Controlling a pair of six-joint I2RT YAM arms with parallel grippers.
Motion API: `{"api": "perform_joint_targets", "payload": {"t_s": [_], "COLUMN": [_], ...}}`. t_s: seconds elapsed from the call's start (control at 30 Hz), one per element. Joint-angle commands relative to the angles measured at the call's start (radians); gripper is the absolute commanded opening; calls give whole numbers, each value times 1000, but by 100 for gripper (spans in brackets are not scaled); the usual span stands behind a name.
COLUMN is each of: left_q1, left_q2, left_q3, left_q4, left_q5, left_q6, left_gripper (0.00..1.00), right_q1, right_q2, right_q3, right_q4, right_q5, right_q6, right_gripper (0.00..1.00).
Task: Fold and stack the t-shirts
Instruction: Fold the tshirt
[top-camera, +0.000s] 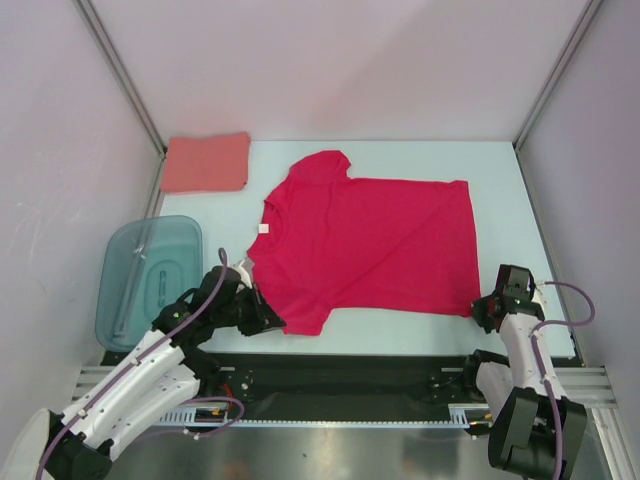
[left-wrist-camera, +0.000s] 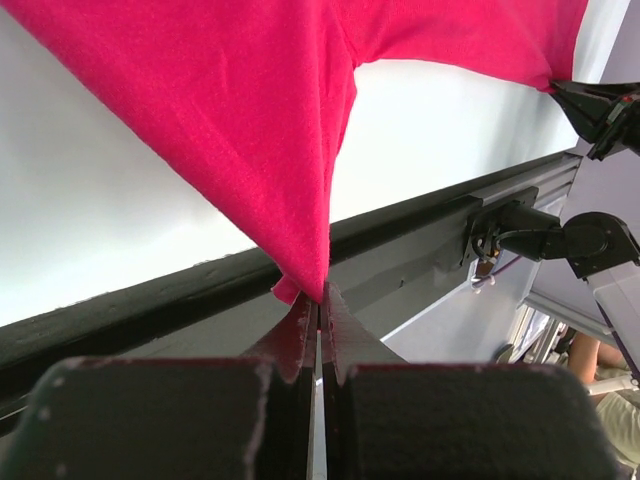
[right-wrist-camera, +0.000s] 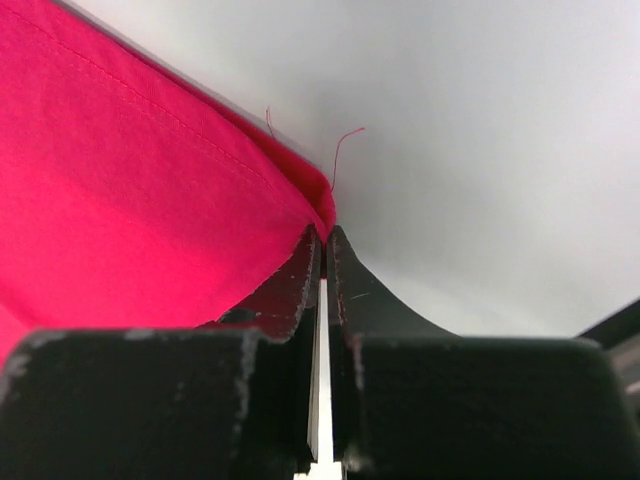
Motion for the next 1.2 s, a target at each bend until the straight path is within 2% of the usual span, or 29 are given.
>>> {"api": "perform_joint_targets", "payload": {"t_s": [0.0, 0.33, 0.5, 0.7, 0.83, 1.17], "left_q1": [-6, -5, 12, 105, 219, 296], "left_q2": [-11, 43, 193, 375, 474, 658], "left_q3": [38, 141, 259, 409, 480, 638], "left_q4": [-4, -11, 14, 72, 103, 129], "left_q5": [7, -60, -106, -99, -67, -34], "left_q6": [8, -5, 16, 54, 82, 113], "left_gripper": [0, 0, 0, 0, 0, 0], "right_q1": [-4, -4, 4, 9, 7, 7], "right_q2": [-22, 55, 117, 245, 341, 464], "right_q3": [14, 89, 170, 256, 310, 399], "right_q4": [-81, -33, 2, 62, 95, 154], "right_q5": [35, 26, 31, 11, -12, -60], "right_q6": [-1, -83, -123, -159, -168, -211], "right_gripper": [0, 0, 0, 0, 0, 0]}}
